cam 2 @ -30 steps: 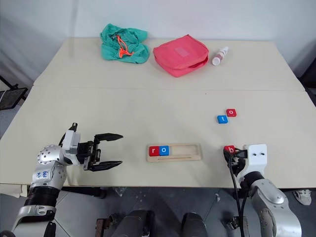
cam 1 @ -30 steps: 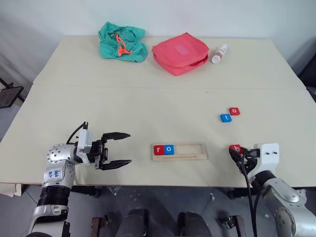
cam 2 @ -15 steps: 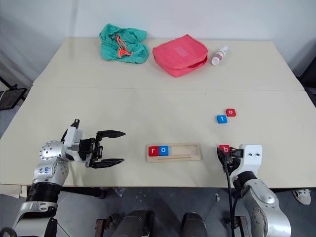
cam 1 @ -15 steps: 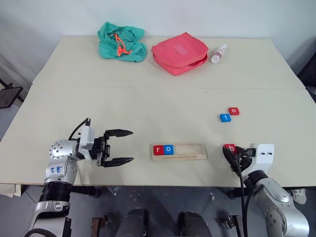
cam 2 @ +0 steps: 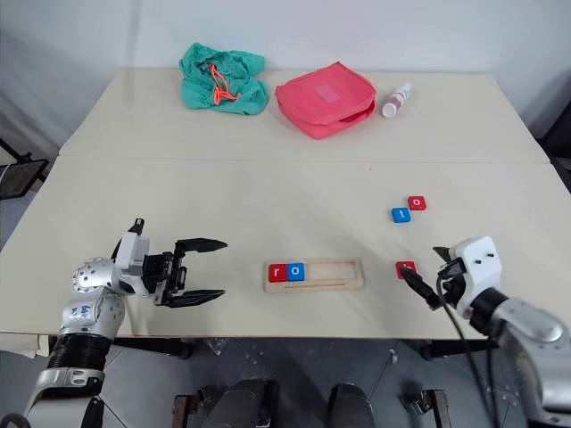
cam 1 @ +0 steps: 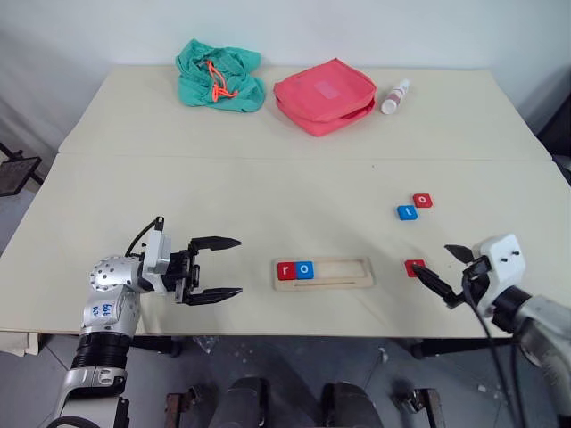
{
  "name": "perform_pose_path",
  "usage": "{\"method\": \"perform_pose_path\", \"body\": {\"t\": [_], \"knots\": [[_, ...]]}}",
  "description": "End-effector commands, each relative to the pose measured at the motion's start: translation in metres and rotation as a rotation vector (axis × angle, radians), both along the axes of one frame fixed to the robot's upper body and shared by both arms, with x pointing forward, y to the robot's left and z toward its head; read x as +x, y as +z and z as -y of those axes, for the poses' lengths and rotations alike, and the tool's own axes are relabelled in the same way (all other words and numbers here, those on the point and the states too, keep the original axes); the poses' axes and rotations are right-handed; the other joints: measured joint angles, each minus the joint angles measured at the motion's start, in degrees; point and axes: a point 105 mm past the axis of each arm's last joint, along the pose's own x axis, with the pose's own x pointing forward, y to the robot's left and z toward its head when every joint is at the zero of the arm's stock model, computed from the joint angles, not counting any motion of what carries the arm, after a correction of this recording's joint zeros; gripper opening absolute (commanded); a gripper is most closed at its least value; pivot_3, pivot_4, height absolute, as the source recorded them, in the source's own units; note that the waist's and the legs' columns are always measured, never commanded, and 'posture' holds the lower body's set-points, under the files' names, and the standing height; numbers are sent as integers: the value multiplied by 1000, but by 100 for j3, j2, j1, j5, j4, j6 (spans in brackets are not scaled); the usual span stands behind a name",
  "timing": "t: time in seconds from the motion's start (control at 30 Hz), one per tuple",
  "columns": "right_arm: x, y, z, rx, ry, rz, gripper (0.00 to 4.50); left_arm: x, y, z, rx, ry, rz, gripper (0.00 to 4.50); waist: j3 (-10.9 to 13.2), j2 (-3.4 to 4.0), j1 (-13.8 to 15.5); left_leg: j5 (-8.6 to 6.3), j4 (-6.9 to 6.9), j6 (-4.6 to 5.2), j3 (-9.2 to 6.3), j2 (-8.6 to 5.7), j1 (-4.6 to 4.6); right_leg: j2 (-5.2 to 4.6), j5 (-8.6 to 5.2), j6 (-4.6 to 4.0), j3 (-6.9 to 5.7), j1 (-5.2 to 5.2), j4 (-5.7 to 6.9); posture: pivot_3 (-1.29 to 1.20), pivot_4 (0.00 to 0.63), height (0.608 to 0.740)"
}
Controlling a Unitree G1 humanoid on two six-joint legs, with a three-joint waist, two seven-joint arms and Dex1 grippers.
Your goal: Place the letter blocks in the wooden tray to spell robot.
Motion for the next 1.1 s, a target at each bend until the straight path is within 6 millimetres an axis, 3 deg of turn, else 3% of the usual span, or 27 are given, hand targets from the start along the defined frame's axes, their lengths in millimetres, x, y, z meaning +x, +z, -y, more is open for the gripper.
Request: {"method": "perform_pose_path", "body": {"t": [0.03,0.23,0.43,0.8,0.9,1.1], "knots": [[0,0,-2,-136,205,-65,4472,-3,1,3,-18,-5,27,4500,0,0,-2,0,0,0,1,2,0,1,0,0,-1,1,-2,0,150,740],[7,2,-1,-332,466,-147,4472,-6,0,4,-29,8,36,4500,1,-2,-17,0,0,0,-1,2,-3,-1,0,0,-7,2,-7,0,150,740],[30,1,2,-434,549,-175,4472,-12,-1,0,-29,46,41,4500,1,-2,-43,0,7,0,-5,1,-7,-3,0,0,-12,5,-11,0,150,740],[36,-13,9,-498,611,-230,4472,-22,-3,-4,-29,83,37,4500,1,-2,-44,0,12,0,-22,2,-9,-4,0,0,-30,14,-13,0,150,740],[38,-12,5,-476,609,-223,3885,-21,-2,-4,-28,86,41,4500,1,-3,-49,0,12,-1,-22,2,-9,-4,0,0,-30,14,-14,0,150,740],[40,-1,-3,-441,591,-179,1853,-20,-2,-4,-24,84,45,4500,0,-4,-76,0,15,-1,-20,3,-7,-3,0,0,-29,15,-13,0,150,740]]}}
